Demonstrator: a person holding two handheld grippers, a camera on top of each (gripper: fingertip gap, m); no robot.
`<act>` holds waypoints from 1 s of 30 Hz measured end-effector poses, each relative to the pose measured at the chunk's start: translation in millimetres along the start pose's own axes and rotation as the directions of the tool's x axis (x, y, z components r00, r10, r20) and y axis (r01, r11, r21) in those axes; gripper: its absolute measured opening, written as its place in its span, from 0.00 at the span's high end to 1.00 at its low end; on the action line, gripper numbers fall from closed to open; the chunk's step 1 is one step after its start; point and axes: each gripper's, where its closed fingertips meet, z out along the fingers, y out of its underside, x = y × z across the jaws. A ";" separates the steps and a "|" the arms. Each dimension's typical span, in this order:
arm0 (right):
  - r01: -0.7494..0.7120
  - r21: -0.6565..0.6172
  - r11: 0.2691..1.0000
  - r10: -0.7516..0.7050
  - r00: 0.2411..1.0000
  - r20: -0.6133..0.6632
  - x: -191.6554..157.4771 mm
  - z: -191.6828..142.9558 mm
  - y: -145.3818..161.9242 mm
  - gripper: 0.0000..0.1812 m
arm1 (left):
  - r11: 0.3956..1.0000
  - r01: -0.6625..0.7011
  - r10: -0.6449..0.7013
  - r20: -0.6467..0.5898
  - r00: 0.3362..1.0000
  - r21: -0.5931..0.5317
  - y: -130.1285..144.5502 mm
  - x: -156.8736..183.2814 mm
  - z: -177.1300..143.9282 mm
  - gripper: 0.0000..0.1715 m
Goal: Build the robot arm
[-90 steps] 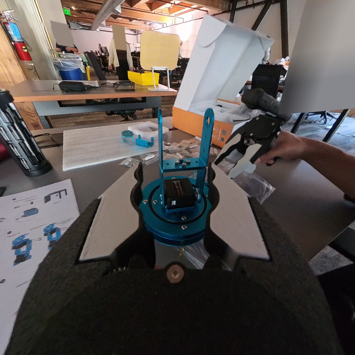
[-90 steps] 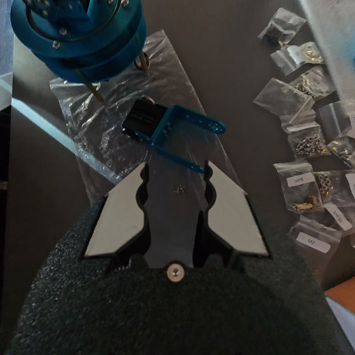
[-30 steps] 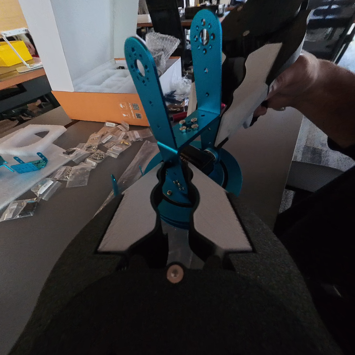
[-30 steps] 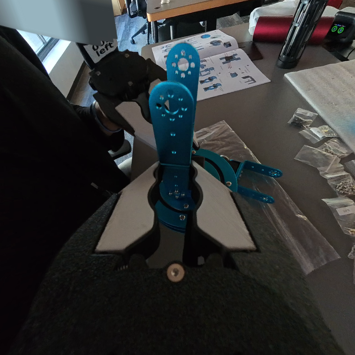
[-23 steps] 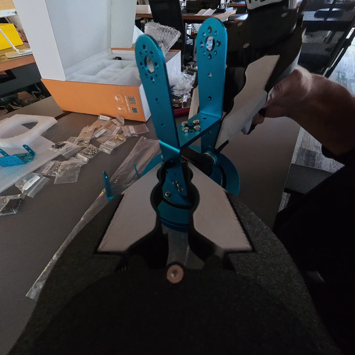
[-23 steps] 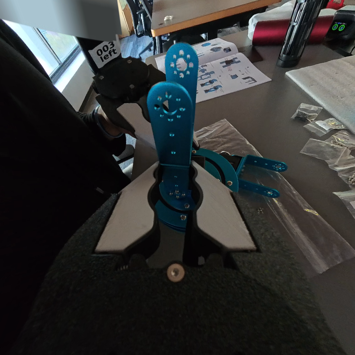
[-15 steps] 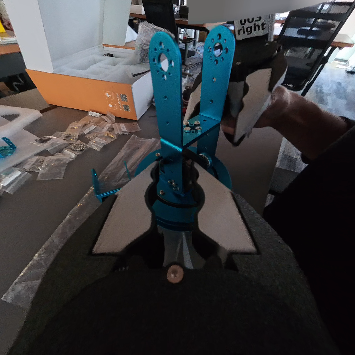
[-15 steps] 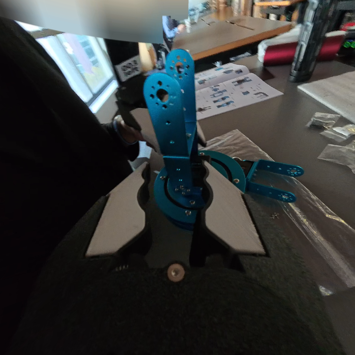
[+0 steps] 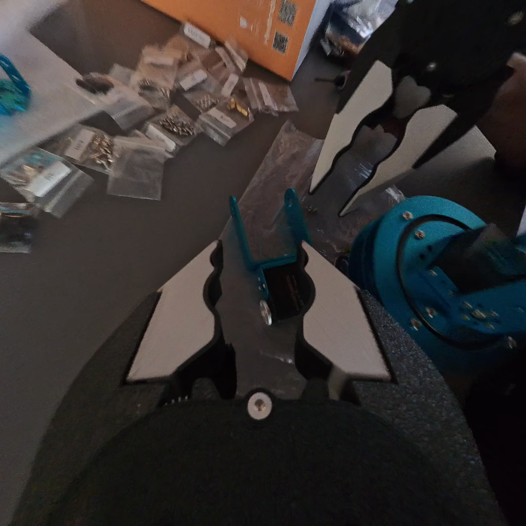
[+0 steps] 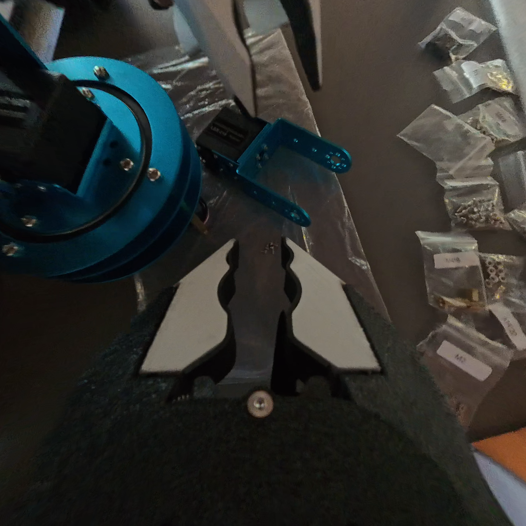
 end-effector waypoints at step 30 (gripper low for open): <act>-0.050 0.108 0.993 0.038 0.994 0.107 16.7 -8.2 -29.9 0.99 | 0.995 -0.015 -0.006 0.216 0.976 0.094 6.0 -55.0 -57.7 1.00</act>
